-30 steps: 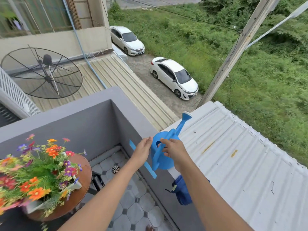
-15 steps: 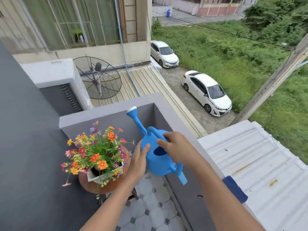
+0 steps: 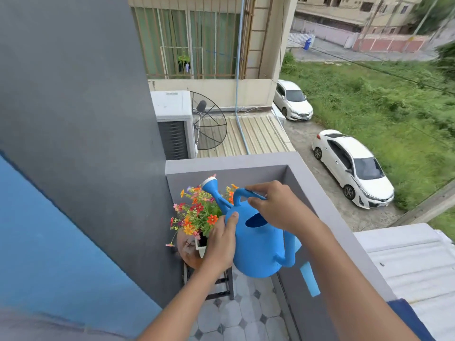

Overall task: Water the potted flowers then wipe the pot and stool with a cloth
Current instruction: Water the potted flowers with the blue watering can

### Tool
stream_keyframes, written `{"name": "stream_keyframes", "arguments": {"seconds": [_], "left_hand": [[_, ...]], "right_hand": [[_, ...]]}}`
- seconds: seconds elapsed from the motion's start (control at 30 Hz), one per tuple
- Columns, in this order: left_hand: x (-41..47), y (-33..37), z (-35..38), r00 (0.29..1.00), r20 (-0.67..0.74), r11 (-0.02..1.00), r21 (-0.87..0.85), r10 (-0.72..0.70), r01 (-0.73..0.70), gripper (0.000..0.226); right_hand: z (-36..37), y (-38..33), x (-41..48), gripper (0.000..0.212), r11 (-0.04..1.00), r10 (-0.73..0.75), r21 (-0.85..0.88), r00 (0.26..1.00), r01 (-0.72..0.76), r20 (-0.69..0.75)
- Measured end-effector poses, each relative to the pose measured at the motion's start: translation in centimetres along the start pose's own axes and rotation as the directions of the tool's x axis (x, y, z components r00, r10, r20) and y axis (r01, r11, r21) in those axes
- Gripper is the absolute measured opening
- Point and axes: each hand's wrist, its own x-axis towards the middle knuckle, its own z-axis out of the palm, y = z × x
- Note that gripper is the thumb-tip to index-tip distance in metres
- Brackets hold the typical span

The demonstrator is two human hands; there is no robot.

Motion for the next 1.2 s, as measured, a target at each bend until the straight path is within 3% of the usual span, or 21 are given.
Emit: {"name": "stream_keyframes", "arguments": {"seconds": [0.23,0.37,0.57,1.0,1.2], "left_hand": [[0.1,0.8,-3.1,1.000,-0.004,0.990,0.138,-0.028,0.028,0.042],[0.3,0.7,-3.3,0.999,0.026,0.993,0.121,-0.022,0.019,0.048],[0.3,0.4,-3.2,0.996,0.078,0.998,0.054,-0.049,0.045,0.050],[-0.7,0.5,-3.8,0.997,0.064,0.997,0.076,-0.032,0.027,0.048],[-0.4,0.7,-3.6,0.997,0.056,0.998,0.046,-0.050,0.047,0.059]], "right_hand": [[1.2,-2.4,0.7,0.036,1.000,0.029,-0.001,1.000,-0.029,-0.002],[1.3,-3.2,0.9,0.024,0.992,0.101,-0.075,0.995,-0.099,0.019],[1.3,-3.9,1.7,0.027,0.976,0.180,-0.133,0.983,-0.173,0.042],[1.1,-5.1,1.7,0.026,0.973,0.164,-0.176,0.983,-0.148,0.080],[0.8,-5.2,1.7,0.026,0.978,0.145,-0.161,0.986,-0.131,0.078]]}}
